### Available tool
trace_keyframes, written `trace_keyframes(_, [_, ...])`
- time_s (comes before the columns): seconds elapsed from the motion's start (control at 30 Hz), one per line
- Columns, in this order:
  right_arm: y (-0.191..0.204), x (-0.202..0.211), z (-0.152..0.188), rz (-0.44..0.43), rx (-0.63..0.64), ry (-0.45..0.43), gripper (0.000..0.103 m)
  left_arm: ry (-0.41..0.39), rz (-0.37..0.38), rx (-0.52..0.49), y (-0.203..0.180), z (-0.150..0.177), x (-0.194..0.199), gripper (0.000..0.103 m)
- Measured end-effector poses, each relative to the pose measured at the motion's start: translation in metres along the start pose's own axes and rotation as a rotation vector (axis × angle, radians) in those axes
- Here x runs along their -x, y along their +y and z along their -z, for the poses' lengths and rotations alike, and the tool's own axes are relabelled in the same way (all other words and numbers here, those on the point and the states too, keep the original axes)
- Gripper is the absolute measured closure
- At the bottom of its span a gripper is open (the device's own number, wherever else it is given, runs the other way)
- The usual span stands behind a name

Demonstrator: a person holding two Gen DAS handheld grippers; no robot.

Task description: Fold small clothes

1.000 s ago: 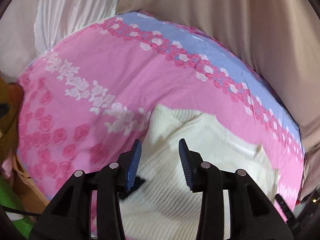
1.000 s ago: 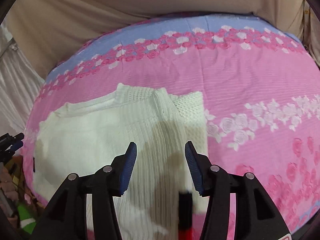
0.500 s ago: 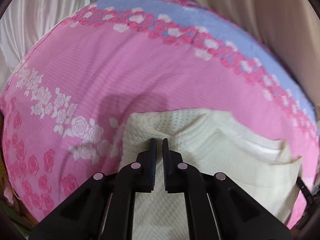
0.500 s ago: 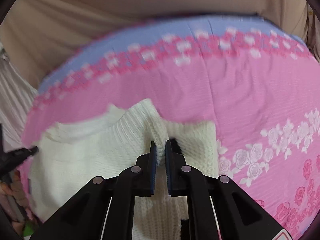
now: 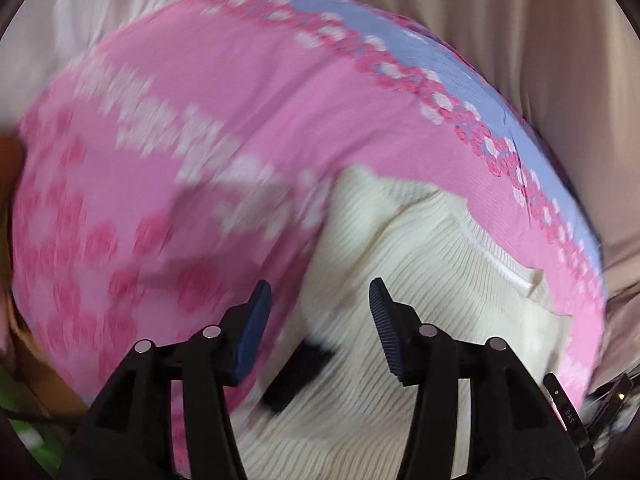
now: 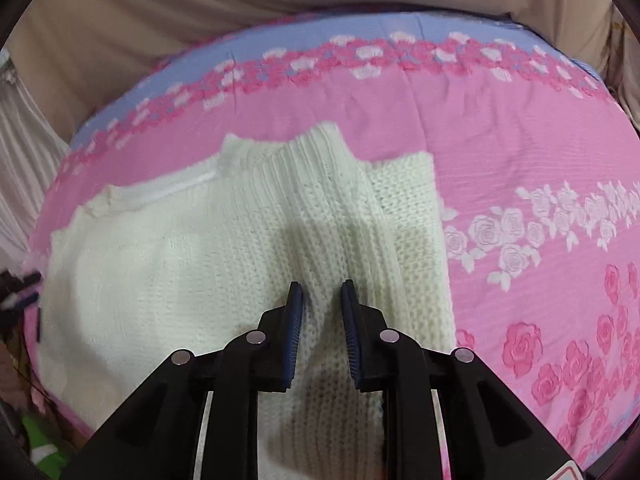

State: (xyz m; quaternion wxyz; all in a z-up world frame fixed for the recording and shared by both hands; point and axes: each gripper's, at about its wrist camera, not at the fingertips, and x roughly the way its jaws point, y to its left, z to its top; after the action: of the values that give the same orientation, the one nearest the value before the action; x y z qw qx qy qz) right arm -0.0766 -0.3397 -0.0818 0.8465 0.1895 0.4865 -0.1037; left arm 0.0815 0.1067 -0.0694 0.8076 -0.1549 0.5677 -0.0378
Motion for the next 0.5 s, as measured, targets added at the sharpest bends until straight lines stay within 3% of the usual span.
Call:
trace_keyframes(0.1, [0.028,0.026,-0.002,-0.123,0.032,-0.026,0.083,0.020,0.049,0.084,0.025,0.014,0.000,0.045])
trace_keyframes(0.2, [0.078,0.020,0.002,-0.213,0.132,0.009,0.083,0.049,0.089,0.140,0.033,0.019,-0.011,0.039])
trace_keyframes(0.33, [0.131,-0.010,0.011,-0.209,0.248,0.072,0.086,0.101,0.152,0.144,0.022,0.020,-0.028,0.029])
trace_keyframes(0.4, [0.142,-0.030,0.017,-0.169,0.284,0.122,0.087,0.100,0.139,0.110,0.012,0.019,-0.036,0.028])
trace_keyframes(0.47, [0.145,-0.051,0.024,-0.136,0.294,0.170,0.090,0.098,0.138,0.059,0.002,0.016,-0.038,0.047])
trace_keyframes(0.5, [0.146,-0.052,0.024,-0.135,0.297,0.155,0.090,0.115,0.142,0.033,-0.003,0.015,-0.040,0.067])
